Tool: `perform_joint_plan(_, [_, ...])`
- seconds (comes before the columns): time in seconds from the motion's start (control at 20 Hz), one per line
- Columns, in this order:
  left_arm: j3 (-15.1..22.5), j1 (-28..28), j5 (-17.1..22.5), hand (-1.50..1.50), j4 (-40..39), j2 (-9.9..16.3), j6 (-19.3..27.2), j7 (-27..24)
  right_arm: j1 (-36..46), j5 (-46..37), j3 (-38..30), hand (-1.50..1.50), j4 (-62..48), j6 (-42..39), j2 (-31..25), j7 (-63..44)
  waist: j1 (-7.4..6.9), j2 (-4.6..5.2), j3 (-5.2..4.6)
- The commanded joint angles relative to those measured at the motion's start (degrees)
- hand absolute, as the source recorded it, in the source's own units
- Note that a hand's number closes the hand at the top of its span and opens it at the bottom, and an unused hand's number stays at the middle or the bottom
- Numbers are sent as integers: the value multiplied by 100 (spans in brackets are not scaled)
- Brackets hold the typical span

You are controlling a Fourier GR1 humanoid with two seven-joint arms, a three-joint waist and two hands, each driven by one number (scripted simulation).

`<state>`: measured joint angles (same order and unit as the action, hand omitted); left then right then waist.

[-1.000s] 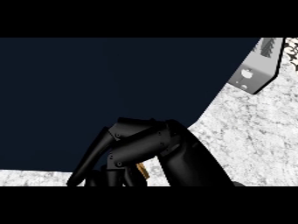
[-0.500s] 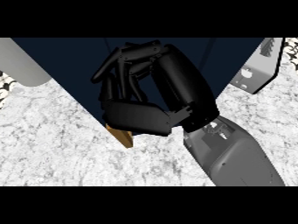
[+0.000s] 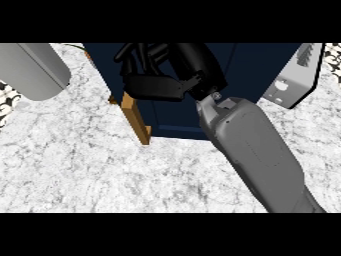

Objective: Pick up the bottled water, place it into the cabinet and close the cabinet

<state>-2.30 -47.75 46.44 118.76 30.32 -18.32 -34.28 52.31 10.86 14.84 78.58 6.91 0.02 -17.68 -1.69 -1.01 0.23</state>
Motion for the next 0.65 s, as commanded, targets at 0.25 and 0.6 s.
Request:
perform_joint_plan(0.25, [50, 304, -23, 150, -64, -91, 1, 159, 482, -15, -507, 150, -1617, 4, -318, 541, -46, 187, -26])
perform_joint_plan(0.6, [-105, 458, 85, 150, -115, 67, -62, 308, 297, -35, -430, 150, -1916, -31, -339, 980, -23, 208, -26])
